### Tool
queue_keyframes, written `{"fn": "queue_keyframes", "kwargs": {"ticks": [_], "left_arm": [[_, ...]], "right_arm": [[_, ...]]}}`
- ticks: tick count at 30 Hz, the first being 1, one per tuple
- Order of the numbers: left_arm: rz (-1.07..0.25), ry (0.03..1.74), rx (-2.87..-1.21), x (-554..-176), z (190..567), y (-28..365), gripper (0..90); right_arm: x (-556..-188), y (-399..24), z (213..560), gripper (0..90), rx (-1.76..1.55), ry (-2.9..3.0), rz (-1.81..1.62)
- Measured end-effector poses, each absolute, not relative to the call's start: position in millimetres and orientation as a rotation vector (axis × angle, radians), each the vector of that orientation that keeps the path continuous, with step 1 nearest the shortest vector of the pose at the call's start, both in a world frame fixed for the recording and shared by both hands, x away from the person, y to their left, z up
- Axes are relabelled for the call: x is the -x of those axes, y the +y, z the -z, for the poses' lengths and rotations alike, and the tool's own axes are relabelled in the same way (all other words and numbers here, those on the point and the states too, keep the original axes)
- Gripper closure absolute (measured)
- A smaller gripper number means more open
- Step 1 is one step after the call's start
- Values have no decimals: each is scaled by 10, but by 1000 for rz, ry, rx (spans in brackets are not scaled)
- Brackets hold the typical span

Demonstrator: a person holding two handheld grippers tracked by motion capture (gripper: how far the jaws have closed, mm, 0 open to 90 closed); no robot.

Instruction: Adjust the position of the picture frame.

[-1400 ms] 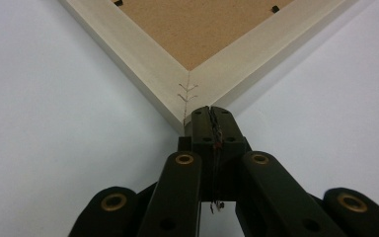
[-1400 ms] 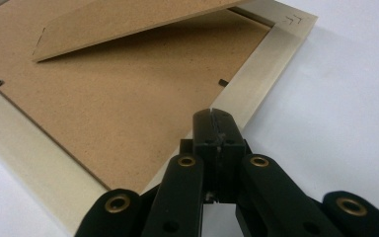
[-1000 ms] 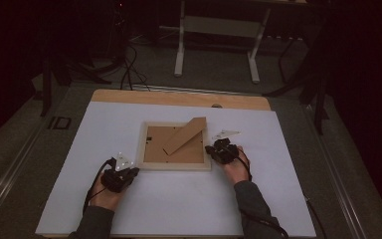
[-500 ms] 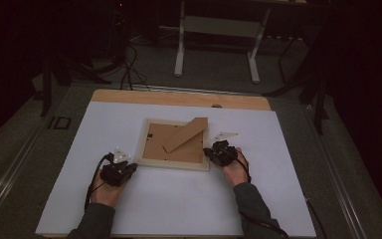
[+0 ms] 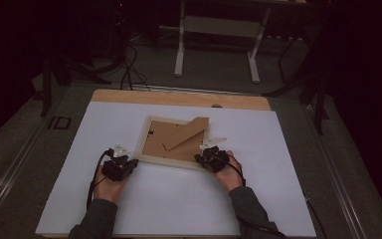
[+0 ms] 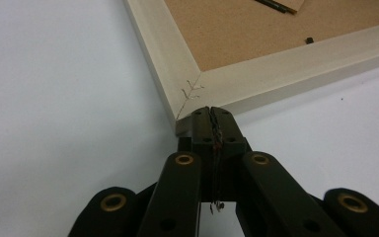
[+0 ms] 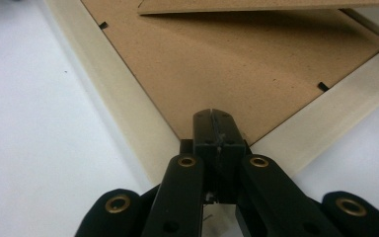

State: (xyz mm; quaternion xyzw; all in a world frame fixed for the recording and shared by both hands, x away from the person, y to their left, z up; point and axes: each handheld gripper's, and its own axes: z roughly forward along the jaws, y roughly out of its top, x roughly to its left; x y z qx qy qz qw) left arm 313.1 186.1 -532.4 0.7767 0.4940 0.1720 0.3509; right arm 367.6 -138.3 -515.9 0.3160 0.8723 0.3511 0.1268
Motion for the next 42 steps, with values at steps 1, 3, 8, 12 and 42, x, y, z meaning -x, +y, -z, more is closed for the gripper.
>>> {"fn": "queue_keyframes", "kwargs": {"ticks": [1, 3, 8, 12, 42], "left_arm": [[-445, 1279, -2011, -3131, 5324, 1861, 900], [-443, 1284, -2016, -3144, 5318, 1860, 900], [-447, 1292, -2013, -3223, 5271, 1842, 900], [-454, 1297, -2009, -3244, 5269, 1833, 900], [-463, 1292, -2074, -3384, 5321, 1642, 900]], "right_arm": [[-3676, -1383, 5159, 900, -920, 2539, -1022], [-3677, -1393, 5161, 900, -928, 2548, -1038], [-3659, -1400, 5165, 900, -935, 2552, -1051], [-3649, -1404, 5167, 900, -929, 2557, -1059], [-3523, -1252, 5183, 900, -873, 2611, -1115]]}}
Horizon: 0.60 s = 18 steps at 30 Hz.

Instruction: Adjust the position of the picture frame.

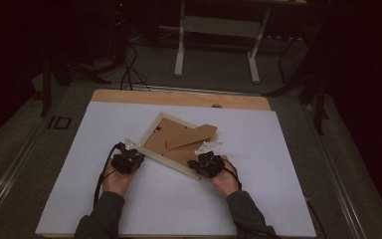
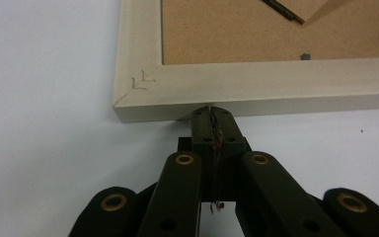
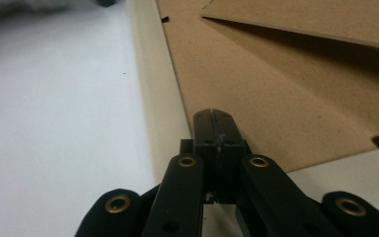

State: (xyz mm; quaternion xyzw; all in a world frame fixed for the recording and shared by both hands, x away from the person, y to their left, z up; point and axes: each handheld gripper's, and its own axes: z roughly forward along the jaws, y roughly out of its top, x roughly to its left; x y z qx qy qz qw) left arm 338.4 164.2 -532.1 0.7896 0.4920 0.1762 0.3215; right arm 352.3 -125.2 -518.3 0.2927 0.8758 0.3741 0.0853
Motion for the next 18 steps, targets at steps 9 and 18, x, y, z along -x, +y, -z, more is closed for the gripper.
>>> {"fn": "queue_keyframes", "kwargs": {"ticks": [9, 18], "left_arm": [[-471, 1294, -2083, -3416, 5314, 1608, 900], [-473, 1290, -2085, -3427, 5313, 1562, 900]], "right_arm": [[-3494, -1195, 5184, 900, -852, 2624, -1118], [-3472, -1091, 5189, 900, -827, 2637, -1129]]}}
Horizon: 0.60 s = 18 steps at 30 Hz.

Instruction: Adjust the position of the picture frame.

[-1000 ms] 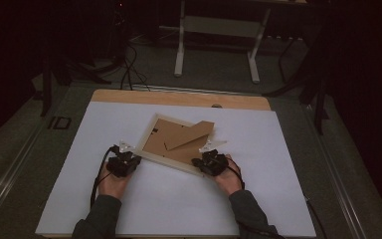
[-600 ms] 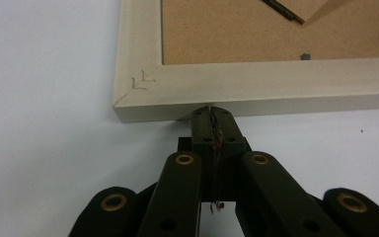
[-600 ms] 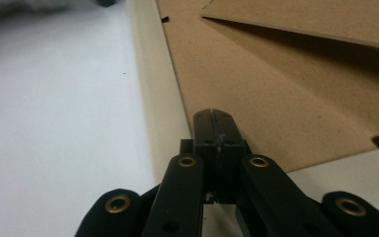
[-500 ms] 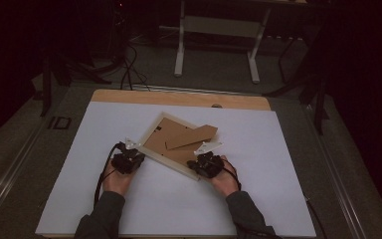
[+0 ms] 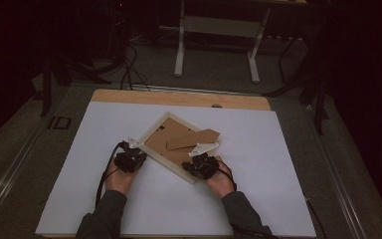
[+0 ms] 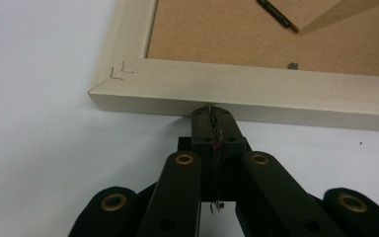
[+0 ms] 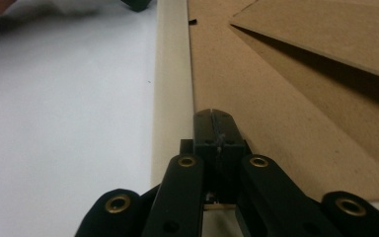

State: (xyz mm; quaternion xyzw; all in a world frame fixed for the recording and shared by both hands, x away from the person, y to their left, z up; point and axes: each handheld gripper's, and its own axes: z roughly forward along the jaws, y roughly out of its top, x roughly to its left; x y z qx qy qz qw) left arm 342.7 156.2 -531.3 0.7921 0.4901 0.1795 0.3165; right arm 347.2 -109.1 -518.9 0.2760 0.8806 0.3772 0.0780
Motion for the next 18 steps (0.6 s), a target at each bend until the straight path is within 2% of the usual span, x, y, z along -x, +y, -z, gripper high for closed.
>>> {"fn": "queue_keyframes", "kwargs": {"ticks": [18], "left_arm": [[-454, 1253, -2100, -3354, 5314, 1369, 900]], "right_arm": [[-3432, -981, 5189, 900, -794, 2652, -1126]]}}
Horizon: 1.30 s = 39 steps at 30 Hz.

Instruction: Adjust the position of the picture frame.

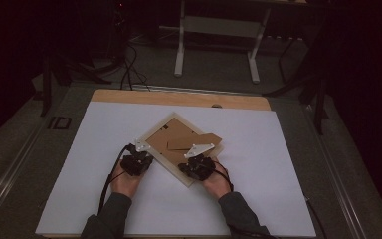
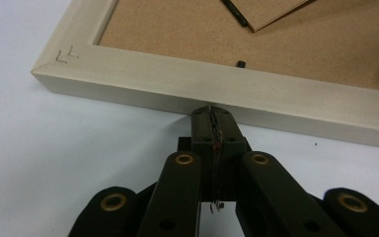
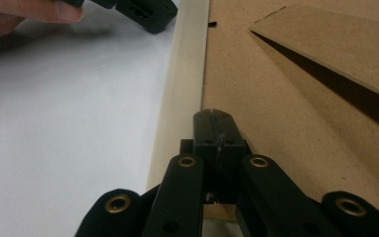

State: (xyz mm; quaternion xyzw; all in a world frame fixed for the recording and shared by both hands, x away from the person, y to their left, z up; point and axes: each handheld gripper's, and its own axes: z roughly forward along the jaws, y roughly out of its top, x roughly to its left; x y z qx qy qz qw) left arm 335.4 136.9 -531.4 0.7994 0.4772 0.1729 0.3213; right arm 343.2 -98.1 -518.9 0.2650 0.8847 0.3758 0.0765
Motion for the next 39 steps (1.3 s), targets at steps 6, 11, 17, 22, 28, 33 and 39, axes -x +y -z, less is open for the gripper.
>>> {"fn": "queue_keyframes", "kwargs": {"ticks": [6, 11, 17, 22, 28, 33, 39], "left_arm": [[-453, 1258, -2098, -3396, 5312, 1351, 900], [-456, 1264, -2101, -3428, 5308, 1334, 900], [-455, 1267, -2087, -3458, 5315, 1329, 900], [-442, 1259, -2086, -3464, 5317, 1348, 900], [-439, 1261, -2083, -3464, 5318, 1349, 900], [-442, 1263, -2076, -3463, 5321, 1346, 900], [-443, 1256, -2086, -3453, 5316, 1340, 900]], "right_arm": [[-3422, -898, 5189, 900, -783, 2661, -1128], [-3412, -846, 5188, 900, -766, 2670, -1127], [-3393, -787, 5176, 900, -732, 2689, -1109], [-3455, -889, 5022, 900, -746, 2633, -1170], [-3547, -1069, 4813, 900, -787, 2550, -1212], [-3638, -1239, 4726, 900, -841, 2495, -1221], [-3713, -1442, 4700, 900, -895, 2446, -1215]]}}
